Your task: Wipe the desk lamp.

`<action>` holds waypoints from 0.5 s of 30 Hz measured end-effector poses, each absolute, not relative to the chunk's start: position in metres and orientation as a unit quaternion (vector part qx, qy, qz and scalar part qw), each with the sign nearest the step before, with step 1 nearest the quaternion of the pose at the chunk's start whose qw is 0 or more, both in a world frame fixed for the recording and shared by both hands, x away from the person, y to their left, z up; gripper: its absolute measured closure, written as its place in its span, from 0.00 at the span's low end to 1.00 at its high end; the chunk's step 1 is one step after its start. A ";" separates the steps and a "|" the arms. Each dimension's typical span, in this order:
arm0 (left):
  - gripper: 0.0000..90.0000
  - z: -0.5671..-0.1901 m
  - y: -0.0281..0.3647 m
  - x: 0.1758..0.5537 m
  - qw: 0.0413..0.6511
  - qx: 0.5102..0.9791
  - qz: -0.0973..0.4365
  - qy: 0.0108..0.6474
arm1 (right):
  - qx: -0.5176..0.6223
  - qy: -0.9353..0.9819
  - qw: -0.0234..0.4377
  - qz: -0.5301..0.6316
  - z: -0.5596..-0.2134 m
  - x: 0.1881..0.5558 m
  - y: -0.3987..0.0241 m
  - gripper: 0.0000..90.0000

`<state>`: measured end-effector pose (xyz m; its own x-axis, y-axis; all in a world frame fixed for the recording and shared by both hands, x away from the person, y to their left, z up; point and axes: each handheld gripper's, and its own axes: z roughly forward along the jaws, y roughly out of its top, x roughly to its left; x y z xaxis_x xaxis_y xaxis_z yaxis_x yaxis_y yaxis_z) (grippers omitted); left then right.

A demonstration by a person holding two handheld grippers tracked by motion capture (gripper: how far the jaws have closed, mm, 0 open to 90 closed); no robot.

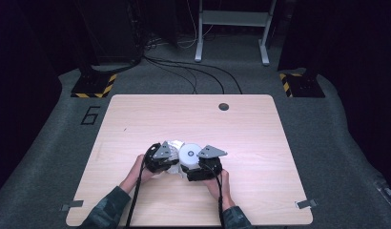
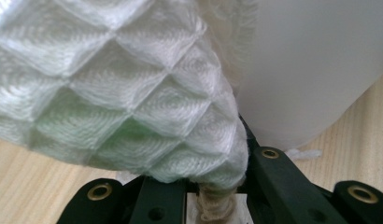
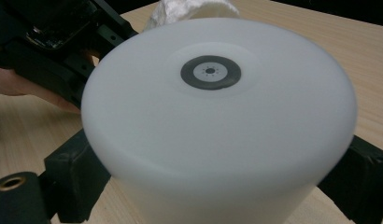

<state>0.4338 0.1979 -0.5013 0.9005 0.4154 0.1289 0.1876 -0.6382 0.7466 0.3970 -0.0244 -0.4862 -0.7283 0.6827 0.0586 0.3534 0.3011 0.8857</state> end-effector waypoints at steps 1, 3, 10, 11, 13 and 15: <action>0.90 -0.502 0.198 0.434 0.389 0.894 0.147 0.167 | 0.328 0.789 0.168 0.492 -0.486 0.397 -0.024 0.08; 0.90 -0.503 0.199 0.435 0.391 0.893 0.145 0.169 | 0.329 0.789 0.167 0.492 -0.486 0.397 -0.024 0.08; 0.90 -0.495 0.198 0.432 0.389 0.894 0.152 0.161 | 0.326 0.789 0.169 0.493 -0.487 0.397 -0.025 0.08; 0.90 -0.491 0.199 0.432 0.388 0.895 0.156 0.156 | 0.324 0.789 0.170 0.493 -0.487 0.398 -0.025 0.08; 0.90 -0.484 0.201 0.431 0.397 0.891 0.161 0.152 | 0.325 0.790 0.169 0.493 -0.487 0.397 -0.025 0.08; 0.90 -0.478 0.201 0.430 0.401 0.889 0.163 0.152 | 0.324 0.790 0.169 0.493 -0.487 0.398 -0.025 0.08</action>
<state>0.4296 0.2007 -0.4777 0.9008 0.4009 0.1670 0.1403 -0.6326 0.7616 0.3977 -0.0249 -0.4869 -0.7330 0.6782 0.0530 0.3455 0.3041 0.8878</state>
